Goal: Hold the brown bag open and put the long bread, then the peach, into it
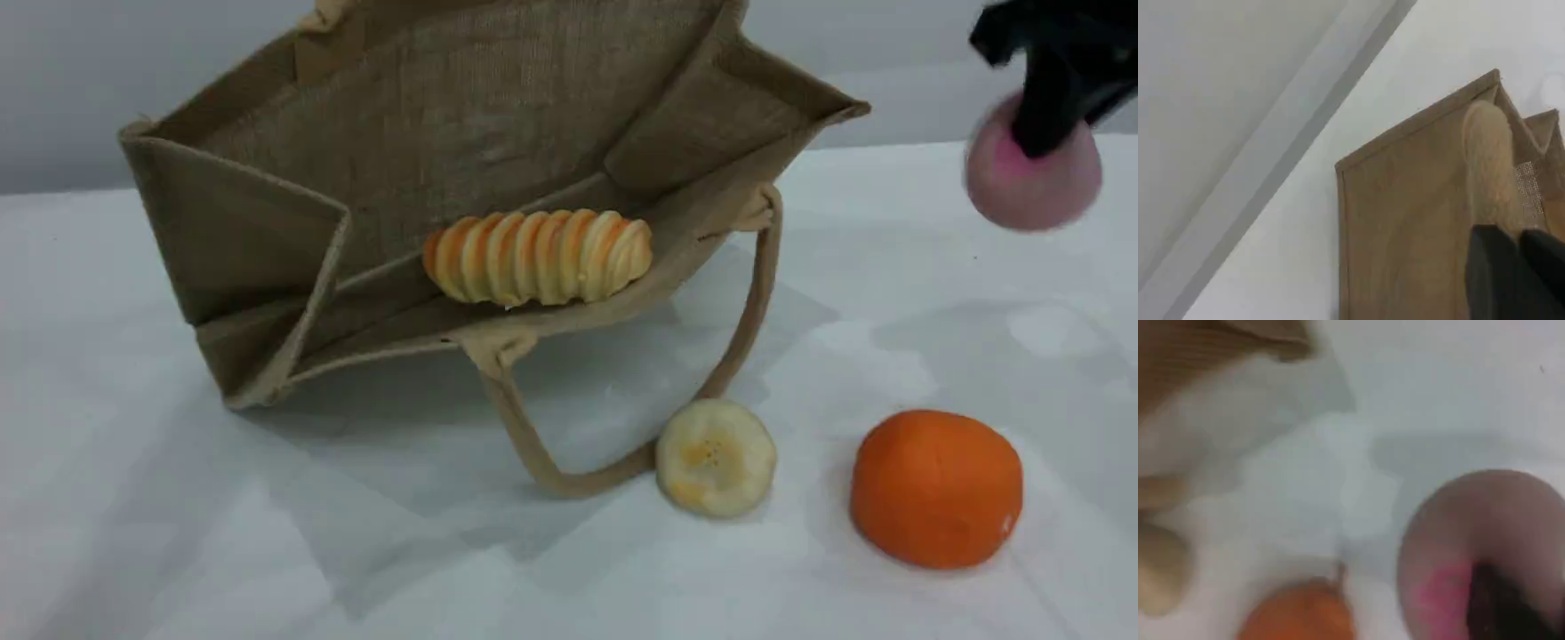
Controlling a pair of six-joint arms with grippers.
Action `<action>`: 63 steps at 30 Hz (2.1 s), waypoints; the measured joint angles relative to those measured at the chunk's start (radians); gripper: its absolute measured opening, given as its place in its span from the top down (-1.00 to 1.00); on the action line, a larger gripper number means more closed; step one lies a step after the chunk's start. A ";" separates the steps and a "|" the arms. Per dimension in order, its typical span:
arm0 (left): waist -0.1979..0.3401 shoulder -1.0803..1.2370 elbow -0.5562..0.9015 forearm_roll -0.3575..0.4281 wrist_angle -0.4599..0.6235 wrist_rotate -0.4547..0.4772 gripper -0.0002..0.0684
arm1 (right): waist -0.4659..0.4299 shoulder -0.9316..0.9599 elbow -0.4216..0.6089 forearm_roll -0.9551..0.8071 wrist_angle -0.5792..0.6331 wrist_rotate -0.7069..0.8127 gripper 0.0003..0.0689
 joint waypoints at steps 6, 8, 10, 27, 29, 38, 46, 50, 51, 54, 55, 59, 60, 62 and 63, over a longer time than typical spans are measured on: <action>0.000 0.000 0.000 -0.001 0.001 0.000 0.78 | 0.084 -0.231 0.137 0.089 -0.061 -0.057 0.95; 0.000 0.000 0.000 -0.001 0.001 0.000 0.78 | 0.122 -0.304 0.168 0.103 -0.071 -0.057 0.95; 0.000 0.000 0.000 -0.001 0.001 0.000 0.78 | 0.159 -0.362 0.195 0.106 -0.084 -0.056 0.95; 0.000 0.000 0.000 -0.002 0.001 0.000 0.78 | 0.397 -0.235 0.189 0.300 -0.334 -0.125 0.94; 0.000 0.000 0.000 -0.002 0.001 -0.001 0.78 | 0.397 -0.184 0.163 0.308 -0.355 -0.151 0.94; 0.000 0.000 0.000 -0.002 0.001 -0.001 0.78 | 0.397 0.059 -0.053 0.319 -0.355 -0.209 0.93; 0.000 0.000 0.000 -0.002 0.001 -0.001 0.78 | 0.397 0.217 -0.179 0.319 -0.354 -0.208 0.90; 0.000 0.000 0.000 -0.002 0.001 -0.001 0.78 | 0.397 0.227 -0.179 0.319 -0.374 -0.208 0.82; 0.000 0.000 0.000 -0.002 0.001 -0.001 0.78 | 0.397 0.228 -0.179 0.319 -0.374 -0.208 0.76; 0.000 0.000 0.000 -0.002 0.001 -0.001 0.78 | 0.397 0.228 -0.179 0.319 -0.372 -0.208 0.47; 0.000 0.000 0.000 -0.002 0.001 -0.001 0.78 | 0.397 0.228 -0.179 0.319 -0.372 -0.208 0.36; 0.000 0.000 0.000 -0.002 0.001 -0.004 0.78 | 0.397 0.228 -0.179 0.319 -0.372 -0.207 -0.20; 0.000 0.000 0.000 -0.002 0.001 -0.004 0.78 | 0.397 0.228 -0.179 0.319 -0.370 -0.207 -0.32; 0.000 0.000 0.000 -0.002 0.001 -0.004 0.78 | 0.397 0.228 -0.179 0.319 -0.366 -0.207 -0.50; 0.000 0.000 0.000 -0.002 0.001 -0.004 0.78 | 0.397 0.227 -0.179 0.319 -0.365 -0.207 -0.55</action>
